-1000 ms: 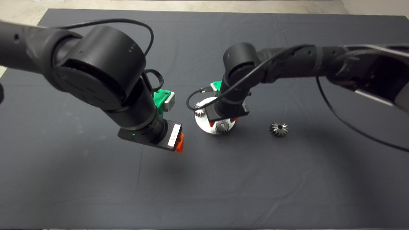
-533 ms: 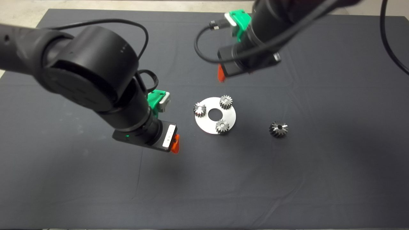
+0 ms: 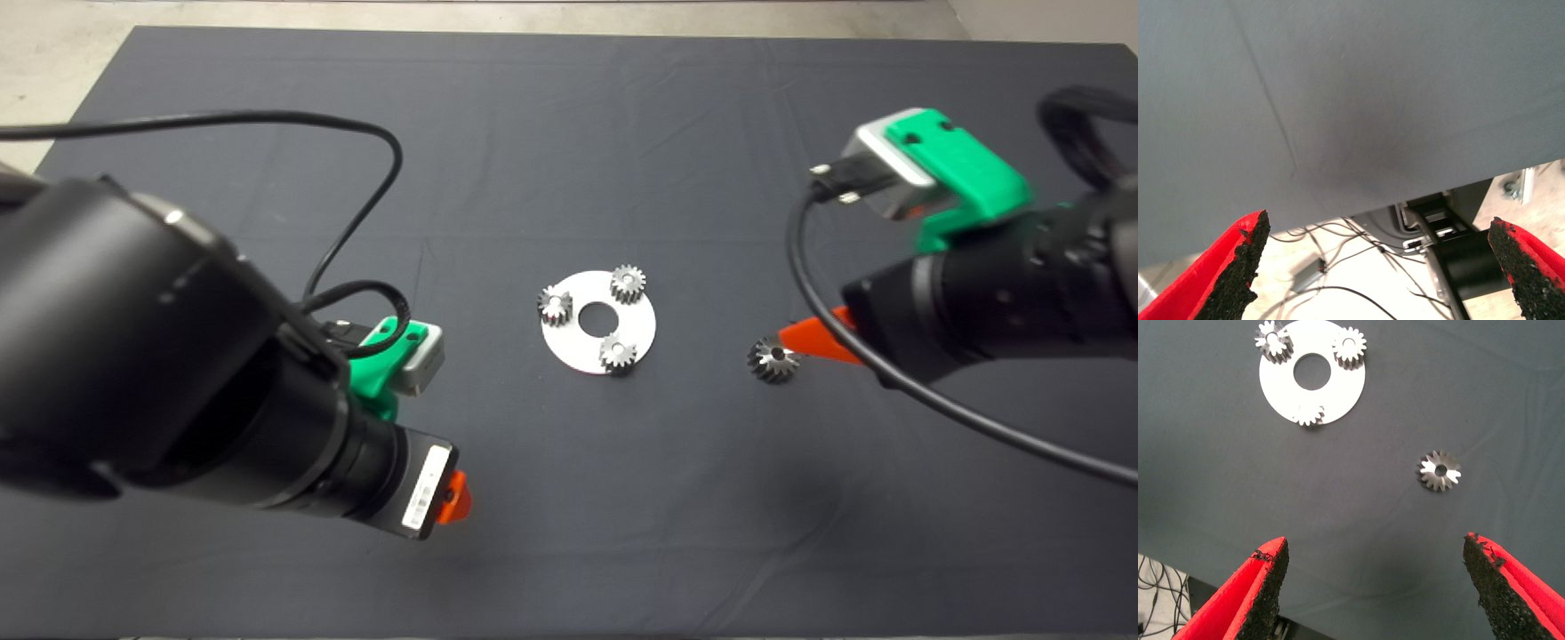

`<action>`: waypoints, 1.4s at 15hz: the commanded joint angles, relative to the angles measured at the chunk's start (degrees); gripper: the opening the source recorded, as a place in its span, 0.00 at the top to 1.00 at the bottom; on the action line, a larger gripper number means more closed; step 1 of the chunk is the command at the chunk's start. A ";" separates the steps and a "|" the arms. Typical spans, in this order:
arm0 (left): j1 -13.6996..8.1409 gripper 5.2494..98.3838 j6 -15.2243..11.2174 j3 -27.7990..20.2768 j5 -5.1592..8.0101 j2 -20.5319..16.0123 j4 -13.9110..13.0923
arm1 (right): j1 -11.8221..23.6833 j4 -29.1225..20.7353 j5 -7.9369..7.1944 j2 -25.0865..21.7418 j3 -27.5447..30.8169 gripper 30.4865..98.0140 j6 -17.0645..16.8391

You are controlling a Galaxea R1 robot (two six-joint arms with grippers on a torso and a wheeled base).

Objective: Remove an incorrectly installed larger gear and replace it with the correct smaller gear

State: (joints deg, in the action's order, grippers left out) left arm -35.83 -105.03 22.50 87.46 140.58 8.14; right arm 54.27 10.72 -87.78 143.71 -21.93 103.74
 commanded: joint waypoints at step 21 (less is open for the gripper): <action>-1.62 0.16 -2.72 3.87 2.46 6.78 -2.25 | -10.50 -6.15 -4.59 -2.86 1.80 0.43 8.04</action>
State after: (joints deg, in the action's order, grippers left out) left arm -36.27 -108.52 25.54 87.28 147.14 6.47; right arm 42.91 5.71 -88.03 140.63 -20.20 111.35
